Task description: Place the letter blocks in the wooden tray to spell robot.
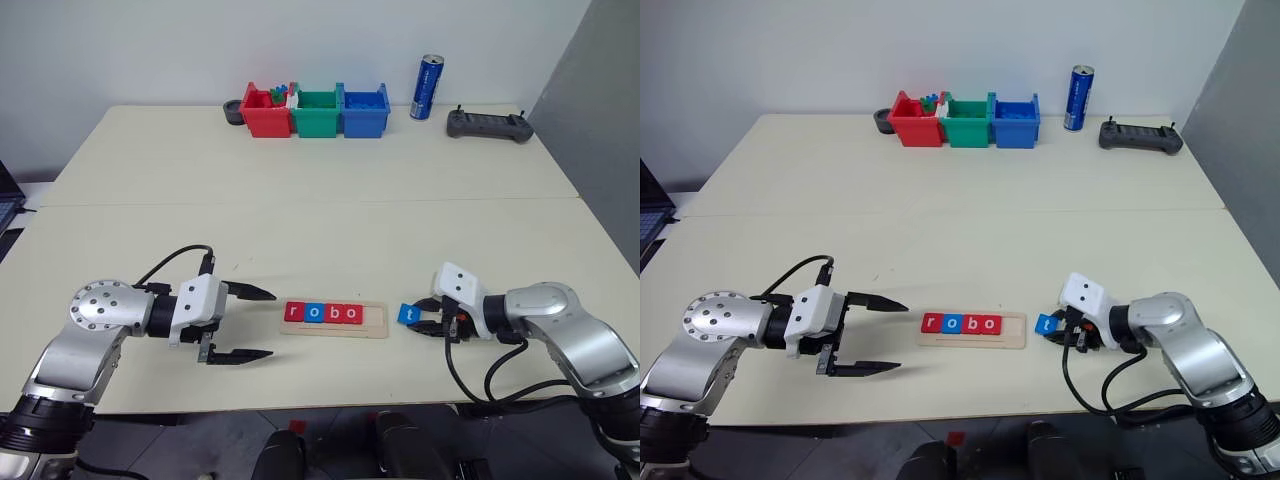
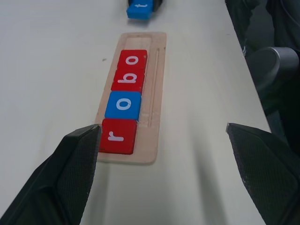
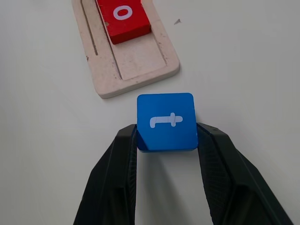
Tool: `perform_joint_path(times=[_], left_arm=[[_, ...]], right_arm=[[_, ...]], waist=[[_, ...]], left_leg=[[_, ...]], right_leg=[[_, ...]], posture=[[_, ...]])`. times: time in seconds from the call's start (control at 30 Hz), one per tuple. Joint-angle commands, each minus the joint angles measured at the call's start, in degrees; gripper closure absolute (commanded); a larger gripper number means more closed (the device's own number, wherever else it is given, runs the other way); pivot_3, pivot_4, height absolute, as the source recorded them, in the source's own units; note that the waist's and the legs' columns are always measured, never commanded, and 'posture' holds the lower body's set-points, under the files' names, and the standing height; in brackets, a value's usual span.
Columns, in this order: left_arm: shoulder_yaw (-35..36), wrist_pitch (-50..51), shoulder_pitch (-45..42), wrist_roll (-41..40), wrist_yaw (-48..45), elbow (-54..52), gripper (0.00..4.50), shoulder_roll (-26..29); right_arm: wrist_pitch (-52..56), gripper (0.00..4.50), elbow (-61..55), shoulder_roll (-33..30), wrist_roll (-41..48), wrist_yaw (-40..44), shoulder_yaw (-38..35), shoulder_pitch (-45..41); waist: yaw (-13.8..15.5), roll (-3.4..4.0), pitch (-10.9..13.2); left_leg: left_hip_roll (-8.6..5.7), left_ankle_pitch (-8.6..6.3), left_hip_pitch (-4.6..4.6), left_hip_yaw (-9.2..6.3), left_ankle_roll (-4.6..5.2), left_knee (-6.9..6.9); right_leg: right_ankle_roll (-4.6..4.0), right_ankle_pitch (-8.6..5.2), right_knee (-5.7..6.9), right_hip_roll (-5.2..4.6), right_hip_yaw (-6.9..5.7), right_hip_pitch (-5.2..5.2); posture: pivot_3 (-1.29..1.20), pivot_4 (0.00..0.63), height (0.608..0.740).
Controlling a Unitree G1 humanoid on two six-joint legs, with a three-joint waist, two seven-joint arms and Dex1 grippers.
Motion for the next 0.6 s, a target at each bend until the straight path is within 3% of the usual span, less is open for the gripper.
perform_joint_path(times=[0.03,0.53,0.6], left_arm=[[-0.3,1.3,-1.4,-0.8,-0.2,-1.7,0.00,0.1],[-0.4,0.5,-1.0,0.0,-0.5,-1.0,0.00,-0.7],[-0.5,-0.2,-1.1,0.1,-0.6,-0.3,0.00,-0.9]], right_arm=[[-0.1,3.06,-2.4,-0.6,-0.5,-1.9,0.1,0.3],[-7.0,3.06,1.4,-3.0,-1.2,-0.7,2.4,0.2],[-7.9,2.32,1.7,-3.3,-1.5,-0.7,2.2,0.3]], waist=[[0.0,0.00,0.0],[0.0,0.00,0.0],[0.0,0.00,0.0]], left_leg=[[0.00,0.00,0.00,0.01,0.00,0.00],[0.00,-0.01,-0.02,0.00,0.01,-0.04],[0.00,-0.01,-0.02,0.00,0.01,-0.05]], right_leg=[[-0.01,0.00,0.00,0.00,0.01,0.00],[-0.15,0.08,-0.03,0.00,0.00,-0.02],[-0.15,0.08,-0.03,0.00,0.00,-0.02]], posture=[[0.00,0.150,0.740],[0.00,0.150,0.740],[0.00,0.150,0.740]])
